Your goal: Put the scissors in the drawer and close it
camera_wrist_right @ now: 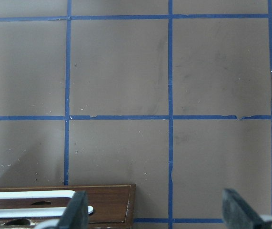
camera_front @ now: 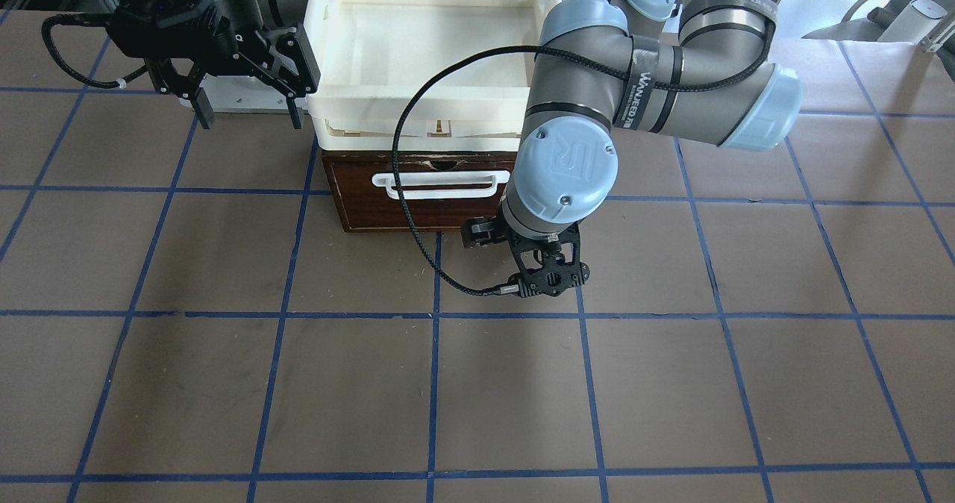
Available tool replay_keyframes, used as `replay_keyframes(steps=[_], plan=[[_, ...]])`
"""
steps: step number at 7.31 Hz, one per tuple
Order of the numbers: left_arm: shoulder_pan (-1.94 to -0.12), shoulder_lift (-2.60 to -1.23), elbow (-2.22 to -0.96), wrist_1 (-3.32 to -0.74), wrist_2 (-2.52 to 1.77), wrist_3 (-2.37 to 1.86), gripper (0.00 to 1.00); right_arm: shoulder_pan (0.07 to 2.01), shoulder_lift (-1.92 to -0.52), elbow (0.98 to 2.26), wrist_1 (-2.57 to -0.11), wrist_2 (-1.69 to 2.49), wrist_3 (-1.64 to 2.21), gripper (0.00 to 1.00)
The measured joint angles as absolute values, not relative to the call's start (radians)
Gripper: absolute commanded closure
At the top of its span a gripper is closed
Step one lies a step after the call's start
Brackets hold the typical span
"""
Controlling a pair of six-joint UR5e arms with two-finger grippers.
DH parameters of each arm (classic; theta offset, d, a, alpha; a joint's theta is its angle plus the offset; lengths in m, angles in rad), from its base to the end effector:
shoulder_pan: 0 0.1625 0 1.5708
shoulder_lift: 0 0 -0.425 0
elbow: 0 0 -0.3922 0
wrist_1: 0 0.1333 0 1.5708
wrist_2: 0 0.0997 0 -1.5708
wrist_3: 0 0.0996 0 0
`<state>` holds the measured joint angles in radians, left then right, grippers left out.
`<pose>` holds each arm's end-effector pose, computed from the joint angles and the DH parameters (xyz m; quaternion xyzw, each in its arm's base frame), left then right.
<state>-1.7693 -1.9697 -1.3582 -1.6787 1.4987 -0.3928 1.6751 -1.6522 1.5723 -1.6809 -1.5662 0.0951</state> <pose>-0.2594 -0.5773 0.3575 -0.1011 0.9834 0.1505 0.0086 0.1823 -0.4566 0.5384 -0.0048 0.9955 -0.0942 0.0117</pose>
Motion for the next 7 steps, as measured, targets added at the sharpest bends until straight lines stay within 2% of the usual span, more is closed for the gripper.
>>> replay_keyframes(steps=[3,7], plan=[[-1.644,-1.906,-1.321,-1.589,1.524,-0.158,0.0,1.675,-1.653,1.572,-1.68,-1.566,0.095,0.0],[-1.526,-1.786,-1.337,-1.584,1.571,0.018,0.0,1.675,-1.654,1.572,-1.678,-1.566,0.095,0.0]])
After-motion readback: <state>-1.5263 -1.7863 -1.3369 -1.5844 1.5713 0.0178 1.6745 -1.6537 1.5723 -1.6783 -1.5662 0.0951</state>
